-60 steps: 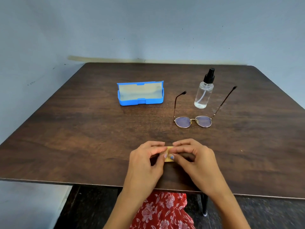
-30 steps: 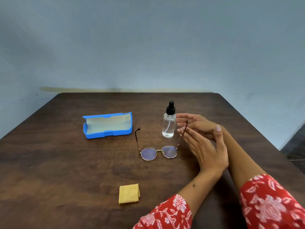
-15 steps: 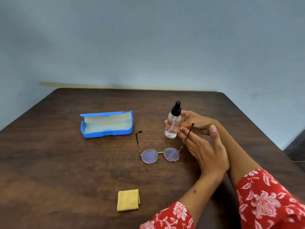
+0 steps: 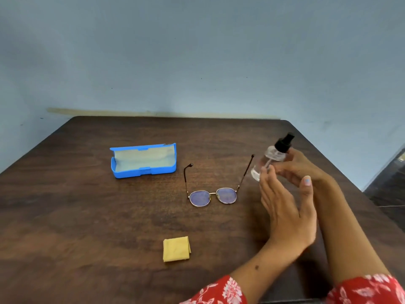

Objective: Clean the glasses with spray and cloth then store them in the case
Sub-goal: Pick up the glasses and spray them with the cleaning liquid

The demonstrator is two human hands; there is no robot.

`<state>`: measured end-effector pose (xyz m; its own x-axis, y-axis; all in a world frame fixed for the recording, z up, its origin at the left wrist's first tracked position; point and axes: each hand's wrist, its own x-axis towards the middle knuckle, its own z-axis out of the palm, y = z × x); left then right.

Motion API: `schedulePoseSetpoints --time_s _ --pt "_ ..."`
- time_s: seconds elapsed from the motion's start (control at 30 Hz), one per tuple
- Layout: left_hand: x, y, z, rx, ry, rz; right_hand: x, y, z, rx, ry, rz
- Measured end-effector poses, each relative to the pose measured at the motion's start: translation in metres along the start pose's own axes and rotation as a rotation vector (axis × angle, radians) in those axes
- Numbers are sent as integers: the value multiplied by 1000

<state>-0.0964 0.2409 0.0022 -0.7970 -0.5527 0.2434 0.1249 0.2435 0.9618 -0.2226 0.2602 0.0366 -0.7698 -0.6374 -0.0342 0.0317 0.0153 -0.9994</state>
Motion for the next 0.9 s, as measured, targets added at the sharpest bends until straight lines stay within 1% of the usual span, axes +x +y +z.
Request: schedulePoseSetpoints --time_s 0.07,0.13,0.23,0.33,0.4,0.47,0.5,0.53,0.57,0.6,0.67,0.73,0.83,0.9 --pt "-15 4 -14 -29 -89 46 -31 1 -5 -68 110 -85" --pt "-29 7 -33 -68 -129 92 -59 5 0 -103 154 -154" --pt "-48 4 -66 -124 -154 116 -89 13 20 -105 164 -237" --pt "-55 -3 -102 -143 -138 82 -103 21 46 -45 136 -252" --pt "-48 -10 -130 -184 -44 20 -105 26 62 40 97 -237" --pt "-34 -19 -160 -200 149 -17 -103 27 79 129 -5 -183" --pt "-23 -25 -174 -146 238 -30 -100 27 88 182 -68 -145" --pt "-12 -31 -187 -66 289 -58 -96 27 95 254 -122 -101" --pt "0 -37 -197 24 291 -103 -92 27 102 333 -164 -59" --pt "11 -42 -206 124 252 -156 -89 27 108 402 -196 -26" --pt "29 -54 -217 333 118 -219 -86 29 118 503 -260 7" --pt "40 -61 -222 470 -2 -180 -85 32 123 566 -311 21" --pt "49 -64 -227 488 -138 -75 -84 34 124 692 -364 40" --pt "53 -66 -230 498 -185 -18 -84 32 124 732 -369 45"
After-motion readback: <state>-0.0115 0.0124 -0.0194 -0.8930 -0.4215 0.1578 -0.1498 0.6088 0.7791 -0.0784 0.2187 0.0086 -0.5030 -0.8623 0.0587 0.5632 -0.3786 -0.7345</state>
